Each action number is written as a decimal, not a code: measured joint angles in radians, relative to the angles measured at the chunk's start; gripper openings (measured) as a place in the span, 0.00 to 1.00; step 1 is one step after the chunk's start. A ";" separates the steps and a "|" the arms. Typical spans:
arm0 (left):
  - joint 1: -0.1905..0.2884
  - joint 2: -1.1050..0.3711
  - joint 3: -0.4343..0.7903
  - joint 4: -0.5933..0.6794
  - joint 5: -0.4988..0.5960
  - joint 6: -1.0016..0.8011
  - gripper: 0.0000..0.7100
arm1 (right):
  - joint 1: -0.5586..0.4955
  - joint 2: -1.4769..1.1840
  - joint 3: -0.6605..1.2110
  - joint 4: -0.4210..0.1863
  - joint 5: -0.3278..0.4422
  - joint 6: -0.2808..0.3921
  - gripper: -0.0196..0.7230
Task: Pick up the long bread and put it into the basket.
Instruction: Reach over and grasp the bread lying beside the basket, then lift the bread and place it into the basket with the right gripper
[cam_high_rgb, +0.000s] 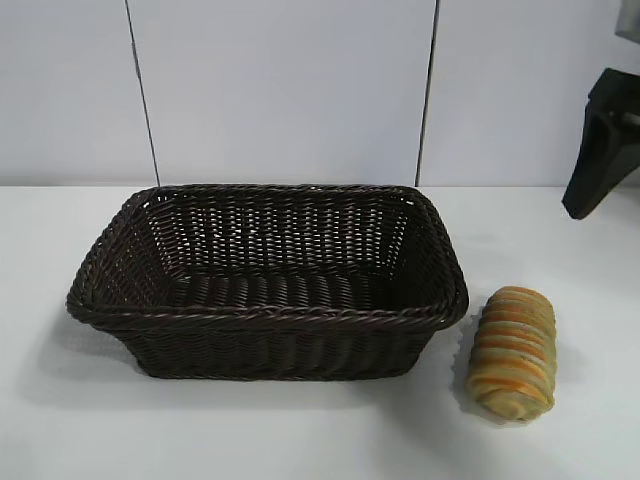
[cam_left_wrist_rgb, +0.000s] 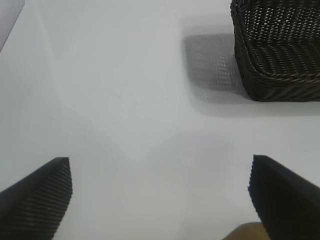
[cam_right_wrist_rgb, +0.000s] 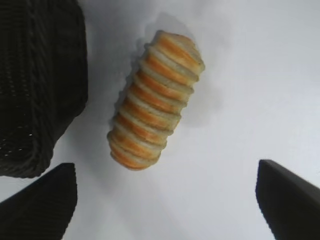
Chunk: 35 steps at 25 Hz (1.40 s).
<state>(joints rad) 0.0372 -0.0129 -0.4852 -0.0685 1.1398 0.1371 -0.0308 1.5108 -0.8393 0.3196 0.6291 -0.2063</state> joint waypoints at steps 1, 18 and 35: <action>0.000 0.000 0.000 0.000 -0.002 0.000 0.98 | 0.000 0.000 0.022 0.019 -0.040 -0.009 0.96; 0.000 0.000 0.000 -0.004 -0.003 -0.033 0.98 | 0.186 0.222 0.064 0.132 -0.295 -0.087 0.96; 0.000 0.000 0.000 -0.004 -0.007 -0.034 0.98 | 0.189 0.184 -0.014 0.089 -0.205 0.020 0.18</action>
<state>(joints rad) 0.0372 -0.0129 -0.4852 -0.0724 1.1324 0.1031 0.1584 1.6945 -0.8529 0.4088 0.4241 -0.1864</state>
